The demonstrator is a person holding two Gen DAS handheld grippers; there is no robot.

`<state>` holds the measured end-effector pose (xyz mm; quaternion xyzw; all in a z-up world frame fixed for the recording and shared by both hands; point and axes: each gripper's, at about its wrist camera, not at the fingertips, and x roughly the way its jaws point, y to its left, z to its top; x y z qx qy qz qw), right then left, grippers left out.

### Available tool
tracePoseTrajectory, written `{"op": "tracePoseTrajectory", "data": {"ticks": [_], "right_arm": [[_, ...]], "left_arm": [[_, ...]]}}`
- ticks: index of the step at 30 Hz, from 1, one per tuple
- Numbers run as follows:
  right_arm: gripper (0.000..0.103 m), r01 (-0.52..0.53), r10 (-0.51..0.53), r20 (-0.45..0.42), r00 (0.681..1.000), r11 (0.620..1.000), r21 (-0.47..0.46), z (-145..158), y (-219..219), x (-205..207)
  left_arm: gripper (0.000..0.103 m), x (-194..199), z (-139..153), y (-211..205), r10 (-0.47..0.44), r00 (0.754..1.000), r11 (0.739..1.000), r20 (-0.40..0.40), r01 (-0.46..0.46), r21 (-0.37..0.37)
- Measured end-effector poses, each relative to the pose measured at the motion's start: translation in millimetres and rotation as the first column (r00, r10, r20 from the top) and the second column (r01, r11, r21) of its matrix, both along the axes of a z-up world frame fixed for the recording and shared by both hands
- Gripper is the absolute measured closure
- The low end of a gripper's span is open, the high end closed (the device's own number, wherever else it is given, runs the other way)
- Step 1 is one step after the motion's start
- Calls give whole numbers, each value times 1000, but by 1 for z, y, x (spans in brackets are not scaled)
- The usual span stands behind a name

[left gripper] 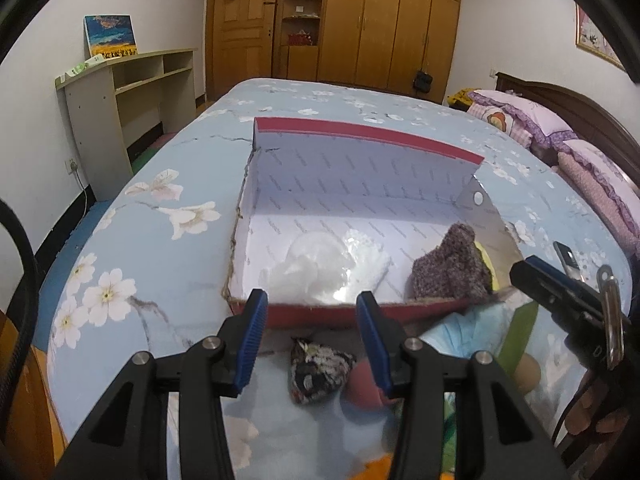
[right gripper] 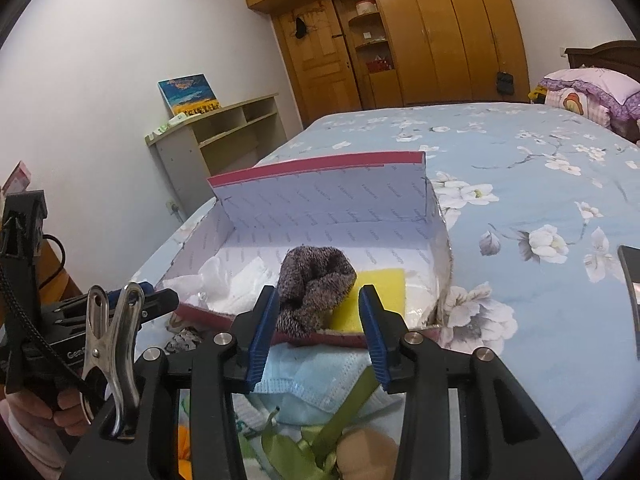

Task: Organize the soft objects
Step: 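Open the left tool to drop the pouch while the right tool drops the sock in the box, then grasp the beige foam piece with the right tool while the left tool reaches toward the black patterned pouch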

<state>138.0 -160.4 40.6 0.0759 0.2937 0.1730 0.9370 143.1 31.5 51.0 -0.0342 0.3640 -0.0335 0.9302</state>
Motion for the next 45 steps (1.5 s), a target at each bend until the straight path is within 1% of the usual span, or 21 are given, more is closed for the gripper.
{"op": "tracePoseTrajectory", "data": {"ticks": [9, 16, 20, 22, 24, 26, 31, 35, 39, 42, 45], "right_arm": [[61, -15, 15, 0, 1000, 999, -40, 3, -6, -26], [61, -34, 32, -17, 999, 993, -117, -5, -11, -46], [61, -46, 43, -21, 999, 988, -146, -11, -14, -53], [61, -51, 48, -24, 999, 986, -157, -15, -14, -57], [61, -53, 50, -26, 998, 985, -164, -18, -15, -60], [61, -52, 48, -28, 998, 983, -174, -23, -16, -64], [61, -64, 56, -50, 997, 982, -177, -33, -17, -66], [61, -72, 60, -75, 995, 983, -168, -41, -18, -64], [61, -61, 49, -75, 996, 984, -170, -44, -20, -63], [61, -41, 27, -79, 997, 982, -182, -47, -24, -62], [61, -7, -14, -95, 995, 976, -215, -53, -26, -58]], "left_arm": [[54, -20, -8, 0, -3, 1000, 999, -7, 3, -37], [54, -23, -23, -3, -5, 999, 999, -32, 3, -47], [54, -22, -29, -4, -4, 999, 999, -45, 2, -46], [54, -23, -32, -4, 9, 999, 999, -36, -11, -47], [54, -24, -34, -4, 21, 1000, 999, -15, -21, -29], [54, -23, -37, -5, 18, 1000, 999, -10, -18, -34], [54, -22, -39, -4, 19, 1000, 998, -5, -19, -58], [54, -26, -39, 1, 25, 1000, 995, 3, -25, -96], [54, -31, -38, 8, 41, 999, 991, 7, -39, -127], [54, -31, -41, 8, 41, 999, 992, -5, -42, -115], [54, -24, -50, 7, 48, 998, 993, -35, -51, -102]]}}
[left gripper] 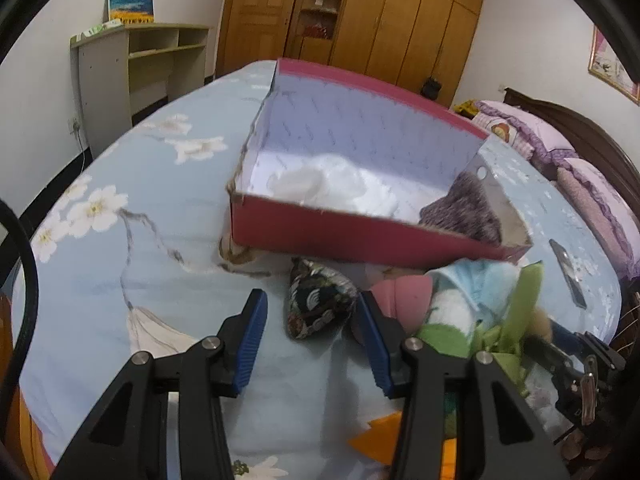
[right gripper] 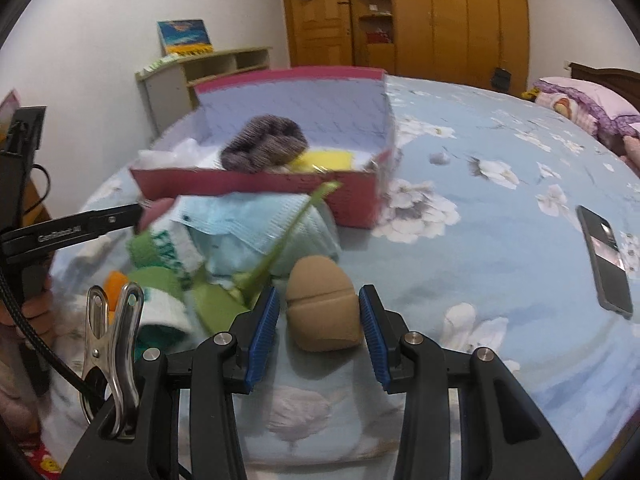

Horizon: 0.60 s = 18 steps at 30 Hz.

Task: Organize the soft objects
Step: 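Grasp the beige foam piece with the right tool while the left tool reaches toward the black patterned pouch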

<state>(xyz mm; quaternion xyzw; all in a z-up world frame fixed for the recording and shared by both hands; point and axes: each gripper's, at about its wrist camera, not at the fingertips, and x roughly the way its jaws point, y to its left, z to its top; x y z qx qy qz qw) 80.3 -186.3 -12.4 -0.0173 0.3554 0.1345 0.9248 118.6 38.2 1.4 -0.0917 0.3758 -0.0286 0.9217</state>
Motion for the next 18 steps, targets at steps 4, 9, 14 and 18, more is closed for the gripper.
{"op": "tracePoseTrajectory", "data": {"ticks": [4, 9, 14, 18], "right_arm": [[61, 27, -27, -29, 999, 1000, 13, -6, -7, 6], [61, 43, -41, -52, 998, 999, 32, -11, -11, 9], [61, 42, -39, -48, 998, 998, 54, -12, -14, 9], [63, 39, -37, -36, 999, 997, 65, -10, -16, 8]], "left_arm": [[54, 5, 0, 2, 5, 1000, 1000, 6, -5, -23], [54, 14, -2, 2, 5, 1000, 999, 1, -5, -49], [54, 14, -2, 3, 8, 1000, 998, 0, -8, -63], [54, 17, -3, 3, 7, 1000, 996, -8, -7, -84]]}}
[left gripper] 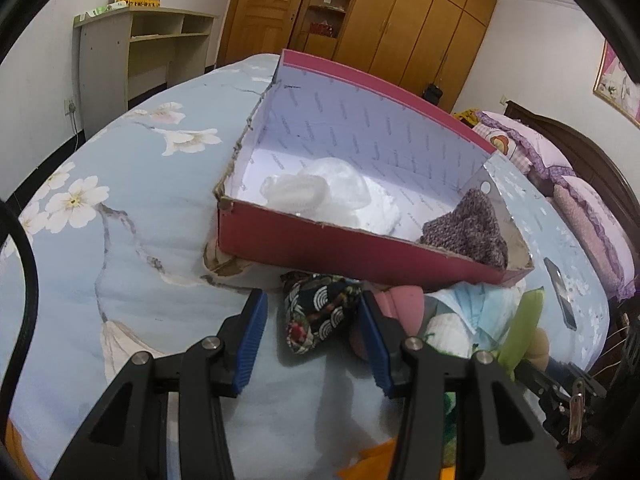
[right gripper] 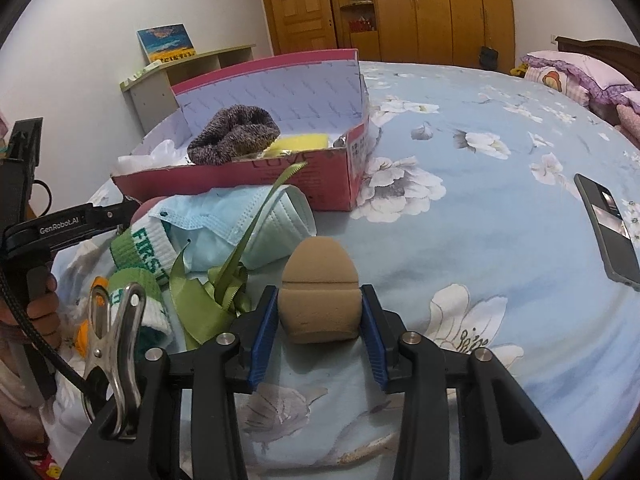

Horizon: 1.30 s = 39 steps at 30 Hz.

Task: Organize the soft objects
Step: 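Grasp the beige foam piece with the right tool while the left tool reaches toward the black patterned pouch, then lift the beige foam with the right tool while the left tool grasps the black patterned pouch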

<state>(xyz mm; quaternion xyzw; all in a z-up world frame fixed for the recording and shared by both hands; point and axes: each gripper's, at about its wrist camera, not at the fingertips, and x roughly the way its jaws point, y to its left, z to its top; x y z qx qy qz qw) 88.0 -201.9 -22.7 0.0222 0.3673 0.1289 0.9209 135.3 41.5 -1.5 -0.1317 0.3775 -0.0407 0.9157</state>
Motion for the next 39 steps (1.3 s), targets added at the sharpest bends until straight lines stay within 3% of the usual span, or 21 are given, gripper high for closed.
{"op": "tracePoseTrajectory", "data": {"ticks": [2, 4, 8, 27, 39], "right_arm": [[64, 0, 0, 6, 1000, 1000, 2, 1, 0, -1], [65, 2, -2, 12, 1000, 1000, 2, 1, 0, -1], [66, 1, -1, 25, 1000, 1000, 4, 3, 1, -4], [67, -43, 43, 114, 992, 999, -3, 28, 13, -25], [67, -66, 67, 155, 986, 998, -10, 50, 16, -30]], "left_arm": [[56, 0, 0, 0, 1, 1000, 1000, 0, -1, -7], [68, 0, -1, 1, -13, 1000, 1000, -1, 13, -26], [70, -3, 0, 3, -16, 1000, 999, 0, 16, -38], [71, -46, 35, 3, -3, 995, 1000, 101, 3, 0], [71, -54, 61, -2, -16, 987, 999, 159, 11, 34]]}}
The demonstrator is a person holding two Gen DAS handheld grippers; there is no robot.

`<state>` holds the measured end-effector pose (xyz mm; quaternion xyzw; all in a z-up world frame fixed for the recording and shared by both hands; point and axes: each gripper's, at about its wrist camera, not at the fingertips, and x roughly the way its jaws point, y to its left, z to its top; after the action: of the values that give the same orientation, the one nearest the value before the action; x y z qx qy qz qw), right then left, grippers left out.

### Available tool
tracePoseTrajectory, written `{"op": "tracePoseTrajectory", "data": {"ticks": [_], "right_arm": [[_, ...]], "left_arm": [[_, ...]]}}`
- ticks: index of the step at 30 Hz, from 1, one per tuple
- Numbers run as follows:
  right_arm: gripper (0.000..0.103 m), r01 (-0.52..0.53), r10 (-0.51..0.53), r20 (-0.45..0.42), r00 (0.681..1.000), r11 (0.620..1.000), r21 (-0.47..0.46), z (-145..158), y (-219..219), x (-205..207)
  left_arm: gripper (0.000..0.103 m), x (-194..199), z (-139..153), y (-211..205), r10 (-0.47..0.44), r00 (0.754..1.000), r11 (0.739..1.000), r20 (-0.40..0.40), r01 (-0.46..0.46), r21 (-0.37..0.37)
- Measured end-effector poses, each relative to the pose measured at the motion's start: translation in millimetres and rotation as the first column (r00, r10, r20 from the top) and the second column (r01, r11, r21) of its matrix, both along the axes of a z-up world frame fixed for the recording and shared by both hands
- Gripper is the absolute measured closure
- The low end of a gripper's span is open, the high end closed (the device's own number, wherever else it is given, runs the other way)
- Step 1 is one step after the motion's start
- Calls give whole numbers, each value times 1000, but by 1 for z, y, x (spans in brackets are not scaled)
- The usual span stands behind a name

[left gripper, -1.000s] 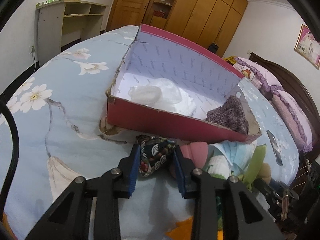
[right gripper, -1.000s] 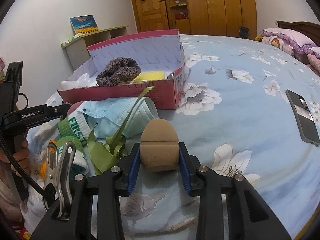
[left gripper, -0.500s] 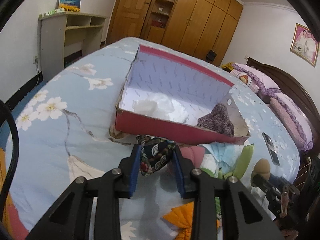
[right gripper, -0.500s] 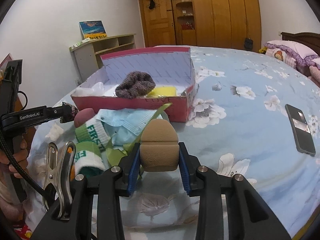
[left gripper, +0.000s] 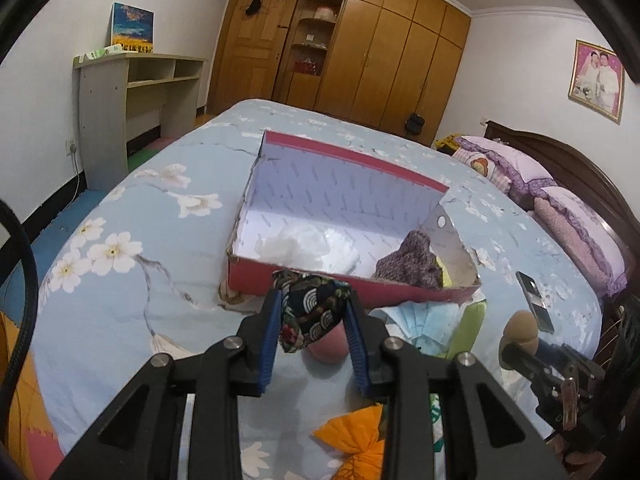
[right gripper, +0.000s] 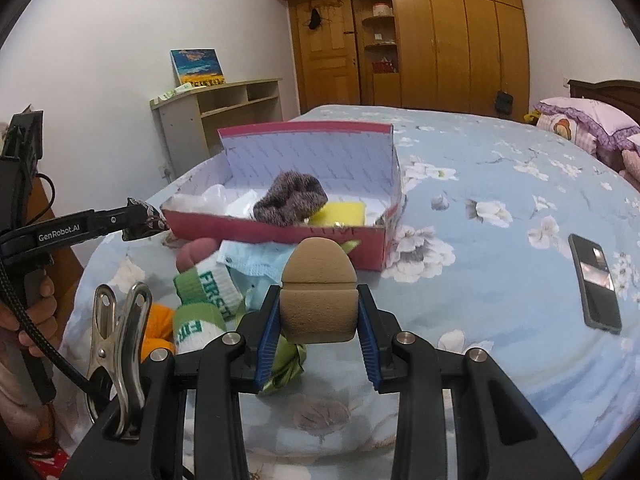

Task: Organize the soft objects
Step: 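Lift the beige foam with the right tool while the left tool grasps the black patterned pouch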

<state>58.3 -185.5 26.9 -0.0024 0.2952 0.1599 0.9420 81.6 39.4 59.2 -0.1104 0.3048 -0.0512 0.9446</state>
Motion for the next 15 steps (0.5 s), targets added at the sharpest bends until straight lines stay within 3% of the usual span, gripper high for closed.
{"op": "tracePoseTrajectory", "data": {"ticks": [15], "right_arm": [[67, -43, 42, -12, 999, 999, -10, 24, 10, 29]], "left_arm": [[71, 32, 23, -9, -28, 999, 997, 37, 26, 68]]}}
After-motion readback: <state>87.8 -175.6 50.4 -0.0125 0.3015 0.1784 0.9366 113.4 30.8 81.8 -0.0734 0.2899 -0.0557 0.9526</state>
